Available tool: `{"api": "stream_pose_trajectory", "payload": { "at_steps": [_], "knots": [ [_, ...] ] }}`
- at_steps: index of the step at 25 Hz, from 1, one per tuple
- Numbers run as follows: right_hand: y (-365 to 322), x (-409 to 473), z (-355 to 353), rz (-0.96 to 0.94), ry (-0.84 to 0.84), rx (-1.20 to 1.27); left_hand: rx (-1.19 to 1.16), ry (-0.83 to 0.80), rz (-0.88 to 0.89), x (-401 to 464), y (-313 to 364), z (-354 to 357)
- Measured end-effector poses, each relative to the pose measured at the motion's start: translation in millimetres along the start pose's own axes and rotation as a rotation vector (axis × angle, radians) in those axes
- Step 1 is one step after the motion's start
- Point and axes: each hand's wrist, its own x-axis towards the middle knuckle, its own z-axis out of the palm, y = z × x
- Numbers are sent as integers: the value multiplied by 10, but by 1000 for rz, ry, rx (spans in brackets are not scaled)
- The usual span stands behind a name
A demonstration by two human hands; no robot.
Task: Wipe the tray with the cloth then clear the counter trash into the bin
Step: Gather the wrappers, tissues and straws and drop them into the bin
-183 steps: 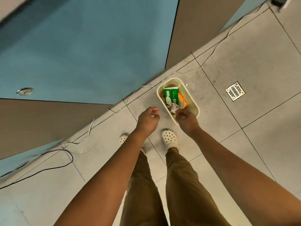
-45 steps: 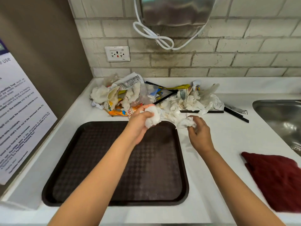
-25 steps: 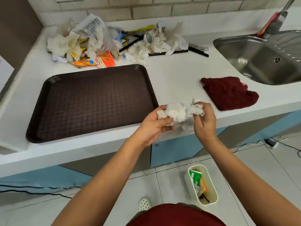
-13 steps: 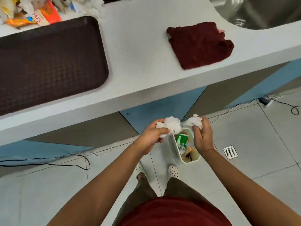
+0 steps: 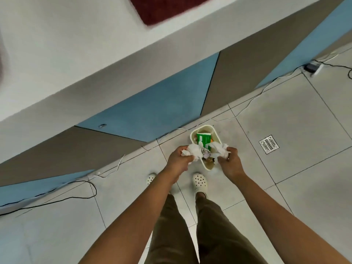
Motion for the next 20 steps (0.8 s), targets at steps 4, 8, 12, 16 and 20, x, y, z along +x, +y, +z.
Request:
{"api": "stream_pose_trajectory", "payload": {
  "at_steps": [4,8,12,16,20],
  "knots": [
    [341,307,34,49,28,9,71,-9,9,435,-231,200],
    [623,571,101,84,32,-13,129,-1,0,837,-398,344],
    [805,783,179,93,22,-33,172,-16,-51,1205,-520,494],
    [921,1054,313,130,16,-38,169,-10,-61,1590,-546,629],
    [924,1266,416,146,-12,-63,205,31,-51,1873,-465,723]
  ]
}}
